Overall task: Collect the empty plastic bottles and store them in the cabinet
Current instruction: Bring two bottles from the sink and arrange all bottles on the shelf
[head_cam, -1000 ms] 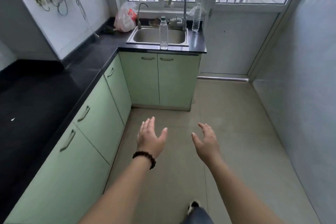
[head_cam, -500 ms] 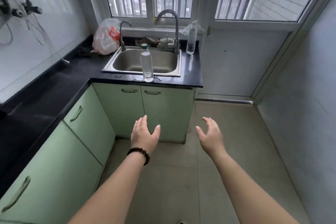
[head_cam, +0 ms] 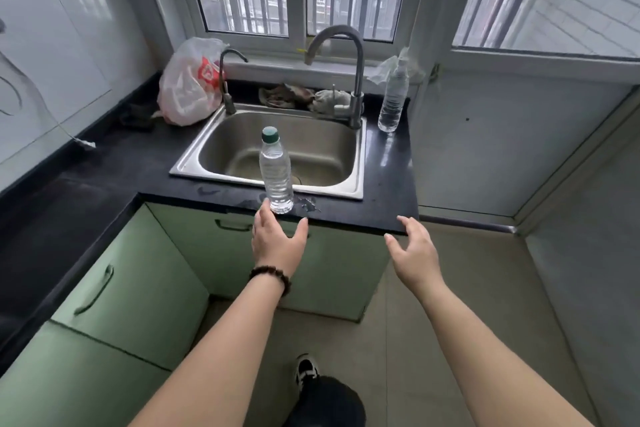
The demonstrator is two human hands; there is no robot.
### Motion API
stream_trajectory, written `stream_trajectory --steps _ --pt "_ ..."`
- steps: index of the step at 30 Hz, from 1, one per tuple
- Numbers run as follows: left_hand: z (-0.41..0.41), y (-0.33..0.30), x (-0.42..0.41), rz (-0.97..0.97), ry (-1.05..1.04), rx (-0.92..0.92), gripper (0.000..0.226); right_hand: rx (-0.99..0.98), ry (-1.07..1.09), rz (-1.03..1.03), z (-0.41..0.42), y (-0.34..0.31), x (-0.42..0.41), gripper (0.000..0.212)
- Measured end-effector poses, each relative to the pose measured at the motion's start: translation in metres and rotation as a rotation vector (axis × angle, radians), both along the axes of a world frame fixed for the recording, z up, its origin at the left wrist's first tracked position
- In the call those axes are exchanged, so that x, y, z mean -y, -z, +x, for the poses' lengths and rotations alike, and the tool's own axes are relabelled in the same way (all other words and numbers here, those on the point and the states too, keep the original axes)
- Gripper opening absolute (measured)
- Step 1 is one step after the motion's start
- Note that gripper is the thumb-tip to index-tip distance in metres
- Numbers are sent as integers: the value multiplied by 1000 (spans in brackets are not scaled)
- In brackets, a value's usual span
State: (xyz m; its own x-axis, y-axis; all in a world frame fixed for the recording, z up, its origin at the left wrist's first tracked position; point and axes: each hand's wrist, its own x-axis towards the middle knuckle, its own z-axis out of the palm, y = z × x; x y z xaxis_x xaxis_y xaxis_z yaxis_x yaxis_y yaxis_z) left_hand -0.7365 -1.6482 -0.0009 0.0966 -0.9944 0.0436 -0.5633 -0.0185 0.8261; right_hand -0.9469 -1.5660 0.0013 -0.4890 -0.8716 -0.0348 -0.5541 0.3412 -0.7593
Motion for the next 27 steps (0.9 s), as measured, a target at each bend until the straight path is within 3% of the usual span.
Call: stream_trajectory --steps 8,14,18,27 --pt "-19 8 140 -88 -153 -236 111 2 -42 8 -21 3 150 53" --pt "-34 4 187 -49 -163 -281 69 6 -33 70 -39 9 204 52" --pt "-47 -2 208 -1 -149 -259 64 19 -25 72 -57 13 228 52" --pt "-124 -33 253 -88 -108 -158 61 54 58 -48 -154 -4 296 56"
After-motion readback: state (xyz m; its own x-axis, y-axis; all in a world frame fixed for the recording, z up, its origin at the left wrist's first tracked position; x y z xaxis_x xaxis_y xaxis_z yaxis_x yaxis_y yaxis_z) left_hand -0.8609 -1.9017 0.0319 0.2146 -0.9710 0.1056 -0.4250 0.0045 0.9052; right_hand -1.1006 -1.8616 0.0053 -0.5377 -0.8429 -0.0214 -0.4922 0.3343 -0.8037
